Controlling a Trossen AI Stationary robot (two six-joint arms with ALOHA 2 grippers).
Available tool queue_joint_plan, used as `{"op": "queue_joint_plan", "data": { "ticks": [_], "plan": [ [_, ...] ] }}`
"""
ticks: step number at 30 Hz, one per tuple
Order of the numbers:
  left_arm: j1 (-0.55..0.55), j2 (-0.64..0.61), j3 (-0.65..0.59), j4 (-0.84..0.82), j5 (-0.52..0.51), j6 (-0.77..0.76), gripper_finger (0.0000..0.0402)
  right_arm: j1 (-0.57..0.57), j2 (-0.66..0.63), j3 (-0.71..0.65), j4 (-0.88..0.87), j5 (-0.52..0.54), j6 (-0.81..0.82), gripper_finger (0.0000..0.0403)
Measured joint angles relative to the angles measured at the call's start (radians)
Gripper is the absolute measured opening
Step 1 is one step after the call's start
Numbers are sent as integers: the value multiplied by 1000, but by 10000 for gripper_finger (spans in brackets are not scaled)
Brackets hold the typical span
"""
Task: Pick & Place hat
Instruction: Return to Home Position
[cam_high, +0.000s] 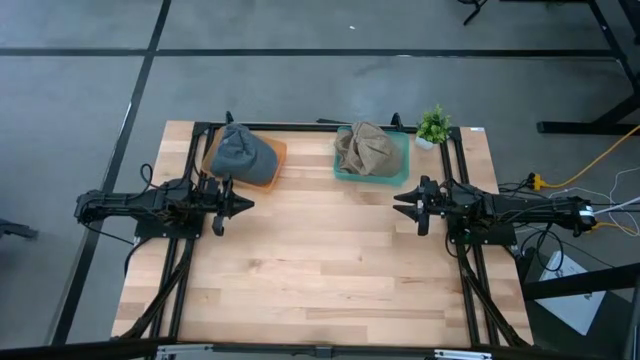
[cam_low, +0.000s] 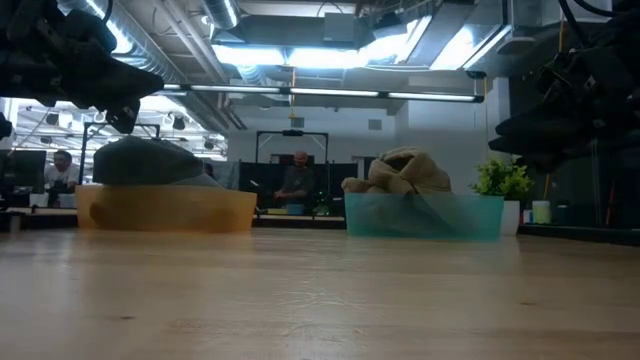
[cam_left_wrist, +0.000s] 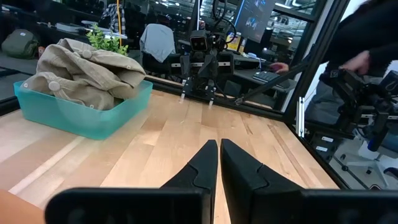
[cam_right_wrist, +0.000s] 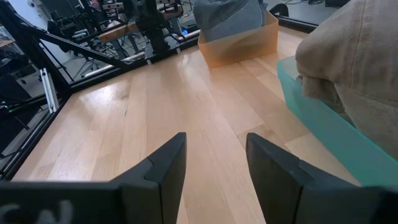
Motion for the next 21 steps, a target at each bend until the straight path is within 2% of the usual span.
{"op": "queue_joint_plan", "data": {
  "ticks": [21],
  "plan": [
    [0, 0, 0, 0, 0, 0, 16, 0, 0, 0, 0, 0, 0, 165]
  ]
}}
